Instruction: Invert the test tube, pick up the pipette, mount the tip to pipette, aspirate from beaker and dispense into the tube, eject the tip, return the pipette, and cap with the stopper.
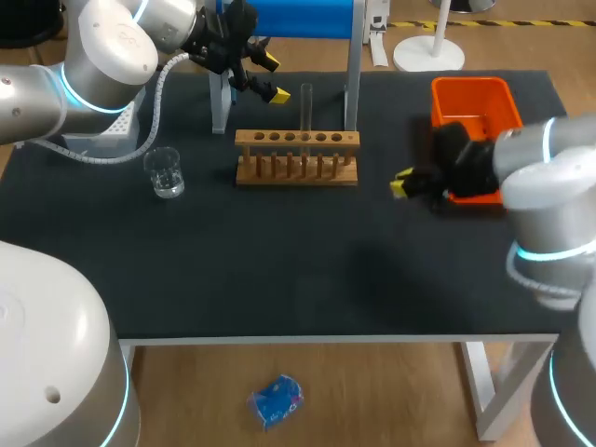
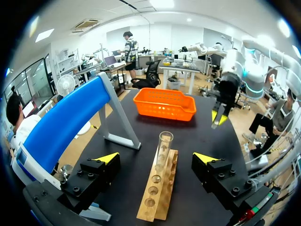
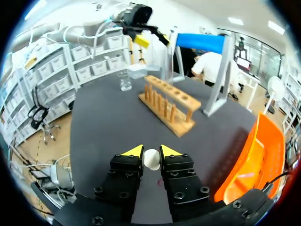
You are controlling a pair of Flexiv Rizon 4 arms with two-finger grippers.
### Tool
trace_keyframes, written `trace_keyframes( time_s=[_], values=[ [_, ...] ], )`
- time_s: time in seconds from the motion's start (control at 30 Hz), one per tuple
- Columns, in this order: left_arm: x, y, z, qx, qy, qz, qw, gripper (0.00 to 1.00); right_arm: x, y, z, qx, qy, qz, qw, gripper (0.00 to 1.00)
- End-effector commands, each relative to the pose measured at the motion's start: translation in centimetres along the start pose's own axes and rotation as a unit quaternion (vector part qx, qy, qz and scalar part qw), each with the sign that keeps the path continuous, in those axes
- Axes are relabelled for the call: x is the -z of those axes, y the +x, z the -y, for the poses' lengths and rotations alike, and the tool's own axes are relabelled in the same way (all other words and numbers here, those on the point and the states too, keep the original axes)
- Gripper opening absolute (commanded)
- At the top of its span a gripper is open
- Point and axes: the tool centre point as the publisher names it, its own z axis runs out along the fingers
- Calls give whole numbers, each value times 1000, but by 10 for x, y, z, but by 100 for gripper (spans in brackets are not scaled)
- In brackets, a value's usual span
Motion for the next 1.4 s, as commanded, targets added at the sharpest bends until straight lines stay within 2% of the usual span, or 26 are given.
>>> trace_keyframes(
  time_s=[0.03, 0.1, 0.2, 0.37, 0.57, 0.63, 1.23, 1.4],
  values=[
    [0, -1, 0, 0, -1, -1, 1000, 100, 49, -8, -28, 20, 81, -172, 981, 0],
    [0, -1, 0, 0, -1, -1, 1000, 100, 53, -8, -41, 39, 72, -206, 975, 0],
    [0, -1, 0, 0, -1, -1, 1000, 100, 54, -11, -62, 63, 79, -232, 967, 0],
    [0, -1, 0, 0, -1, -1, 1000, 100, 48, -19, -96, 91, 97, -250, 959, 0],
    [0, -1, 0, 0, -1, -1, 1000, 100, 34, -23, -144, 103, 90, -280, 950, 0],
    [0, -1, 0, 0, -1, -1, 1000, 100, 29, -22, -157, 102, 85, -269, 954, 0],
    [0, -1, 0, 0, -1, -1, 1000, 100, 29, -22, -157, 102, 85, -269, 954, 0],
    [0, -1, 0, 0, -1, -1, 1000, 100, 9, -23, -164, 114, 96, -281, 948, 0]
  ],
)
